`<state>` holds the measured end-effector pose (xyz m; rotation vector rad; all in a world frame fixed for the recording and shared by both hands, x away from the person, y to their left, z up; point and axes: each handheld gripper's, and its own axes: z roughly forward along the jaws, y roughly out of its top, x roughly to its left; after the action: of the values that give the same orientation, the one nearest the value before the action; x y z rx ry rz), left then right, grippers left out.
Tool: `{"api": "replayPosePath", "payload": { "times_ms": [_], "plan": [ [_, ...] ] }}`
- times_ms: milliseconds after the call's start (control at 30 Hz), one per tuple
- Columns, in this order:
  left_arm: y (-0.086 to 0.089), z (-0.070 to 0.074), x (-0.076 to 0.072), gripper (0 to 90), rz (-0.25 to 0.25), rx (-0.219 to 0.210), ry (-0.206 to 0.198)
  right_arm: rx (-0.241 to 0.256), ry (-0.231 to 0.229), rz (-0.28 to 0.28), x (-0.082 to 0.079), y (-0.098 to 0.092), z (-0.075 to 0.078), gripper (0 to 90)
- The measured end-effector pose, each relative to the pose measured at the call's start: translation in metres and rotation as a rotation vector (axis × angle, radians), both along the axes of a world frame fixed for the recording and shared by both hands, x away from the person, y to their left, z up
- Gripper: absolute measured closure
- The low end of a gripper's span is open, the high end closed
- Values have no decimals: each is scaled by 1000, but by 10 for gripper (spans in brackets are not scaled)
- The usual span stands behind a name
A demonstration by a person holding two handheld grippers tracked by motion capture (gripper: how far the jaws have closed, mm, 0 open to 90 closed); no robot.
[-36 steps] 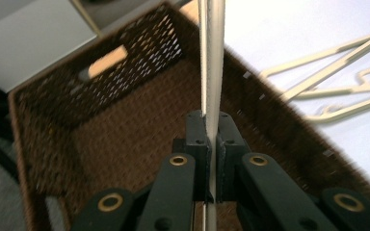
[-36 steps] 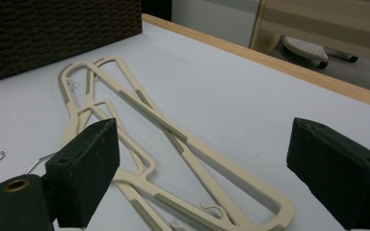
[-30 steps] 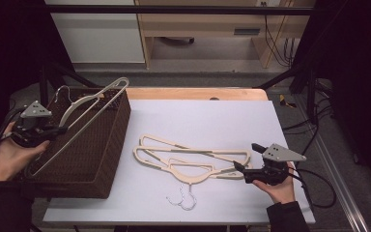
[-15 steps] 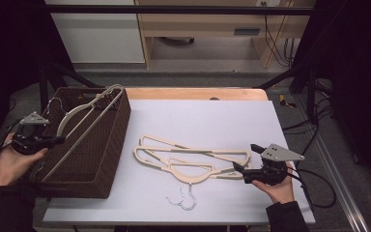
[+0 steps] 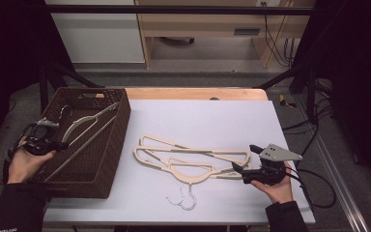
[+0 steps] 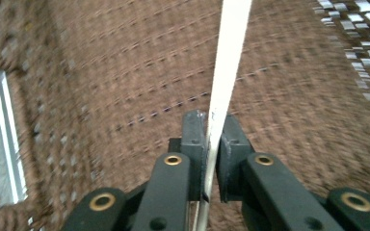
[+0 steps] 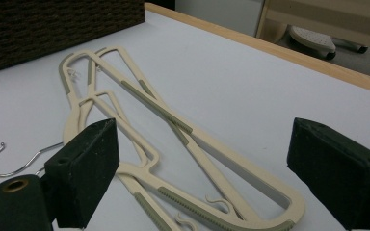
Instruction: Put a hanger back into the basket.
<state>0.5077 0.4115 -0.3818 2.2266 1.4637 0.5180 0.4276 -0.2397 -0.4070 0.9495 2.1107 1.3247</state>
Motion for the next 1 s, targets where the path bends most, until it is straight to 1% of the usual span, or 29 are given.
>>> {"api": "replayPosePath", "payload": {
  "times_ms": [67,100,133,167,200,233,267,300,333,367,400,433,467,533,600,733,767,833,867,933,1000],
  "plan": [
    [6,-2,0,800,39,2,-1,-2,1,3,0,1,0,113],
    [9,-2,-1,772,51,1,-19,-3,0,5,0,1,0,112],
    [12,-1,-3,750,75,-13,-37,-4,0,4,0,1,-1,112],
    [14,1,-5,736,85,-24,-43,-4,1,3,0,1,-1,112],
    [16,3,-7,724,89,-21,-56,-4,1,3,0,1,-1,112],
    [19,6,-10,686,98,-23,-74,-4,1,2,0,1,-1,112],
    [21,8,-12,645,109,-26,-82,-3,2,3,0,1,0,111],
    [24,12,-15,636,122,-32,-92,-3,0,2,0,0,0,111],
    [25,14,-17,616,124,-27,-105,1,-1,1,0,0,0,111],
    [26,17,-21,594,132,-30,-120,2,-3,1,0,0,1,111],
    [27,19,-24,570,137,-33,-127,2,-4,1,0,0,1,110],
    [27,22,-27,555,146,-26,-145,2,-4,0,0,-1,1,110],
    [28,24,-30,525,149,-25,-150,3,-5,0,-1,-1,1,110],
    [27,26,-34,507,162,-26,-157,4,-4,0,-1,-1,2,109],
    [25,28,-38,477,156,-29,-174,4,-6,1,-1,-1,2,108],
    [16,29,-47,443,121,-58,-213,7,-9,1,-1,-1,3,108],
    [13,29,-48,437,107,-52,-211,8,-7,1,-1,-1,3,107],
    [9,30,-50,427,99,-39,-209,4,-6,2,-1,0,2,106],
    [7,31,-51,426,96,-43,-215,3,-3,5,-1,0,2,106],
    [4,34,-56,420,71,-68,-239,3,-3,4,-1,0,2,105],
    [-2,36,-61,402,49,-101,-271,4,-8,4,-1,0,3,105]
  ]
}}
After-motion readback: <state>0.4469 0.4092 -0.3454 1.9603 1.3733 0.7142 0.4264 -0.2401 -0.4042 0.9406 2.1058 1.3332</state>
